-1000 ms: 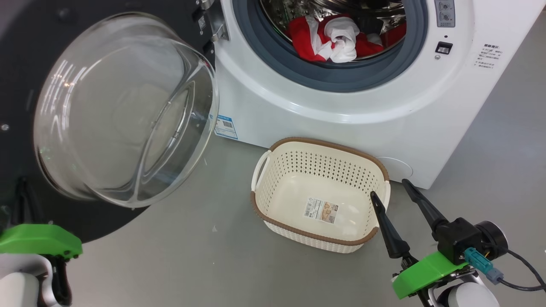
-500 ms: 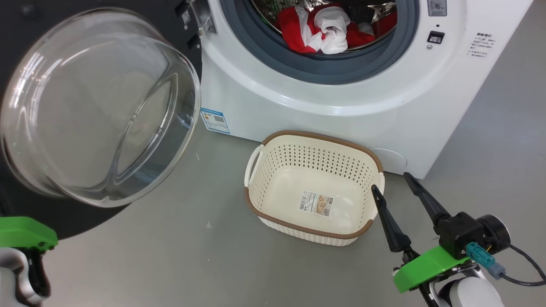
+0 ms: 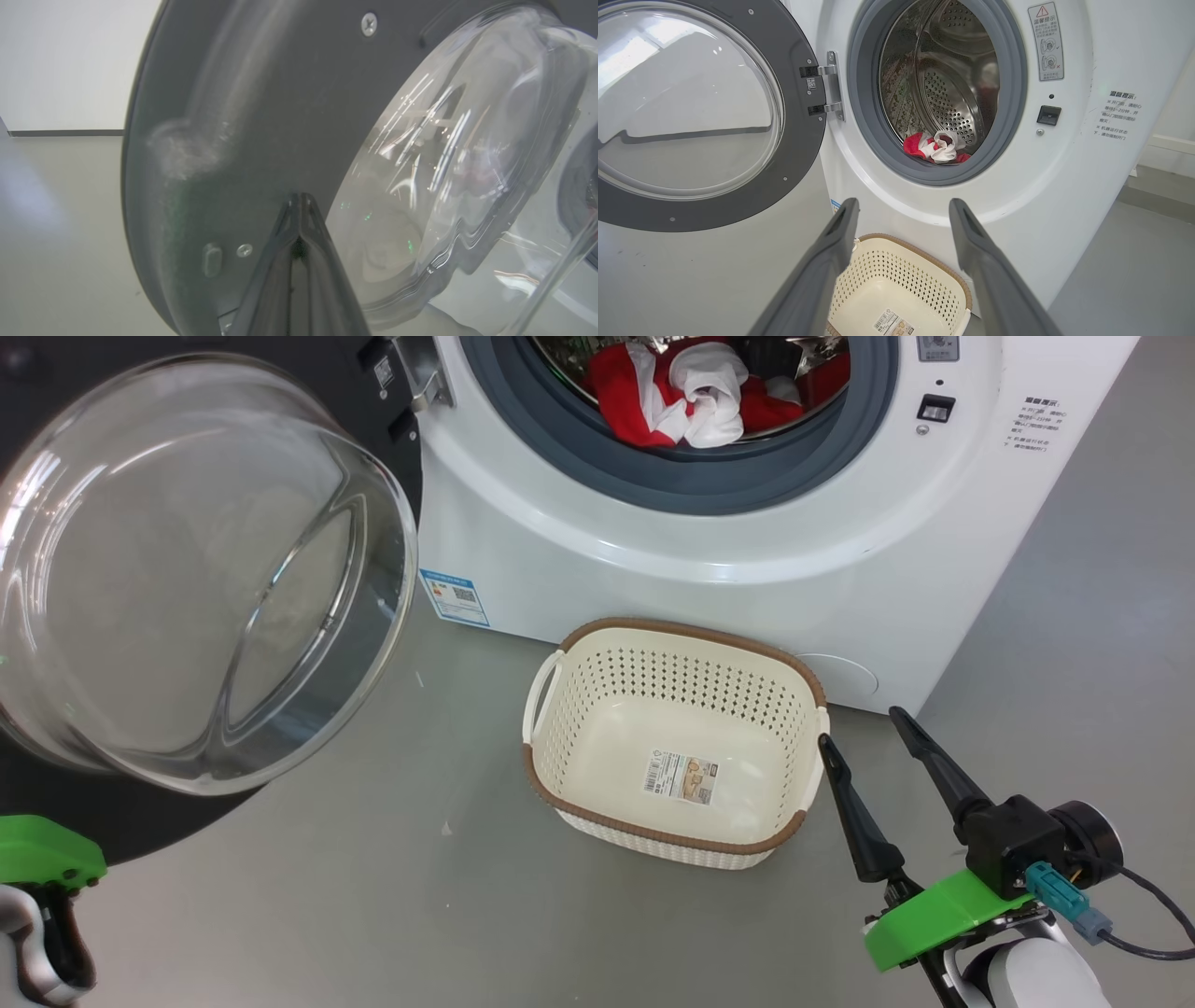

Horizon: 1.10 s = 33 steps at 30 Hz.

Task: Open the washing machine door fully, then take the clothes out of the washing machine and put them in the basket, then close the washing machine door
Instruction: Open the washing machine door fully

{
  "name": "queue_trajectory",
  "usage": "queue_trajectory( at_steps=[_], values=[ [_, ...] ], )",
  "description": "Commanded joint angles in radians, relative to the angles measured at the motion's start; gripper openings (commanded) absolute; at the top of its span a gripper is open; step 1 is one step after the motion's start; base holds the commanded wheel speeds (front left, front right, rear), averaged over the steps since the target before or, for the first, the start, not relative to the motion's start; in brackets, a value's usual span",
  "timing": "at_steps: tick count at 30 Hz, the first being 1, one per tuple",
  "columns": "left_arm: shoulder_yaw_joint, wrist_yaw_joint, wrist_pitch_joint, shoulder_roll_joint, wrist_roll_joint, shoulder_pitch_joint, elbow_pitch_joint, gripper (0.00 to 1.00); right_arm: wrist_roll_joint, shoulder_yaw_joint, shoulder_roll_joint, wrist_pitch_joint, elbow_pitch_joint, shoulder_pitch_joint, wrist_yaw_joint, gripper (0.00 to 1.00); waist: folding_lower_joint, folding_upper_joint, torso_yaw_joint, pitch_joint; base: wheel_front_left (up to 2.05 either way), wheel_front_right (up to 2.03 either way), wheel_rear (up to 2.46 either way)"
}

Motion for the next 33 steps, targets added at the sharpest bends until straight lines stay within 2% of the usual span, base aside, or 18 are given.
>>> queue_trajectory(
  at_steps=[1,10,11,13,14,24,33],
  values=[
    [0.048,-0.007,-0.006,0.055,0.014,-0.033,-0.016,0.0,-0.005,0.021,0.002,0.0,-0.023,-0.036,0.006,1.0,0.0,0.0,-0.002,-0.004,0.0,0.0,0.0],
    [0.101,-0.038,-0.006,0.04,0.052,-0.008,-0.073,0.0,0.019,0.028,0.002,-0.016,-0.001,-0.042,0.006,1.0,0.0,0.0,-0.017,-0.027,0.0,0.0,0.0],
    [0.106,-0.042,-0.006,0.037,0.06,-0.001,-0.089,0.25,0.023,0.029,0.002,-0.019,0.002,-0.042,0.006,1.0,0.0,0.0,-0.02,-0.03,0.0,0.0,0.0],
    [0.112,-0.051,-0.006,0.028,0.074,0.012,-0.126,0.57,0.03,0.029,0.002,-0.025,0.008,-0.043,0.006,1.0,0.0,0.0,-0.025,-0.036,0.0,0.0,0.0],
    [0.113,-0.055,-0.006,0.023,0.082,0.018,-0.149,1.0,0.034,0.029,0.002,-0.028,0.012,-0.044,0.006,1.0,0.0,0.0,-0.028,-0.039,0.0,0.0,0.0],
    [0.099,-0.106,-0.006,-0.028,0.122,0.065,-0.438,1.0,0.066,0.012,0.002,-0.059,0.047,-0.057,0.006,1.0,0.0,0.0,-0.086,-0.083,0.0,0.0,0.0],
    [-0.011,-0.183,0.023,-0.071,0.115,0.135,-0.693,1.0,0.081,-0.018,0.002,-0.075,0.07,-0.069,0.006,1.0,0.0,0.0,-0.165,-0.111,0.0,0.0,0.0]
  ],
)
